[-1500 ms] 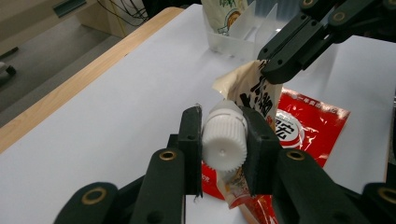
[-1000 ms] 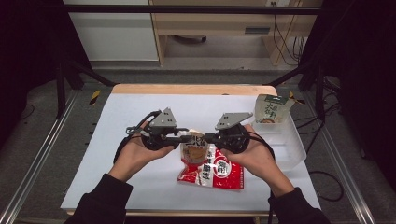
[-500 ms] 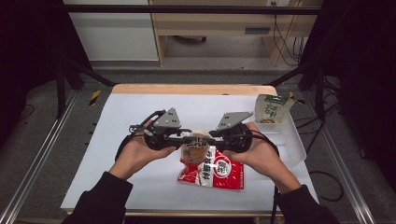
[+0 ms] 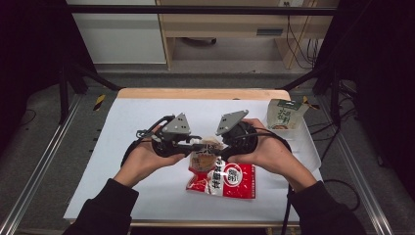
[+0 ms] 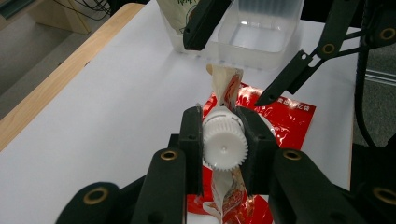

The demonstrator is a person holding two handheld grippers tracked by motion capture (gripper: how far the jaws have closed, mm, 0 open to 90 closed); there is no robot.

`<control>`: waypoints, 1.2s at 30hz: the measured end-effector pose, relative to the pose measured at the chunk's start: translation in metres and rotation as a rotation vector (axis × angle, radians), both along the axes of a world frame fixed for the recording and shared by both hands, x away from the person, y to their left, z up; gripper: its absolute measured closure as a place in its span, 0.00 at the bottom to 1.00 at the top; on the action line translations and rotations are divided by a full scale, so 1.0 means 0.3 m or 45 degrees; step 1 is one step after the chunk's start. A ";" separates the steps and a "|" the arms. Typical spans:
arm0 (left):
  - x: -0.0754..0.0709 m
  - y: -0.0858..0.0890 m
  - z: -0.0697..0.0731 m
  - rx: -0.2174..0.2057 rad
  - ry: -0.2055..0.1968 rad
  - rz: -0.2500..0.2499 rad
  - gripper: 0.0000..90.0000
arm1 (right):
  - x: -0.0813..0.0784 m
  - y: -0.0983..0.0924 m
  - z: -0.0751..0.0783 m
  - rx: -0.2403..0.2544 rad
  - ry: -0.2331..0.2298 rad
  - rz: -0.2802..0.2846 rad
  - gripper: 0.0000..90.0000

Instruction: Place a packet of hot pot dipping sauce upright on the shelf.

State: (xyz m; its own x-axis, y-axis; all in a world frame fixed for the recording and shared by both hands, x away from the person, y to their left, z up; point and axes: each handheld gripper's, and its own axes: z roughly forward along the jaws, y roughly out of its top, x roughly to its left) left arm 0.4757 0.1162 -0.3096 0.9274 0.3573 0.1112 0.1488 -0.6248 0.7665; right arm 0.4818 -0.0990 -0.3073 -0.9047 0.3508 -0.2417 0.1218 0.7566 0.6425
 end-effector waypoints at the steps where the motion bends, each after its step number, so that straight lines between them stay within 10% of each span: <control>1: -0.001 -0.002 -0.001 -0.002 0.002 -0.005 0.82 | 0.006 0.007 0.006 -0.021 0.012 0.018 0.40; 21: -0.004 -0.013 -0.009 -0.005 -0.014 -0.032 0.81 | 0.004 0.033 0.009 -0.106 0.028 0.099 0.94; 31: 0.003 -0.016 -0.024 -0.055 -0.010 -0.003 0.79 | 0.005 0.029 0.021 -0.124 0.031 0.079 0.98; 36: -0.005 -0.014 -0.032 -0.088 -0.033 0.015 0.48 | 0.012 0.014 0.034 -0.146 0.005 0.062 0.98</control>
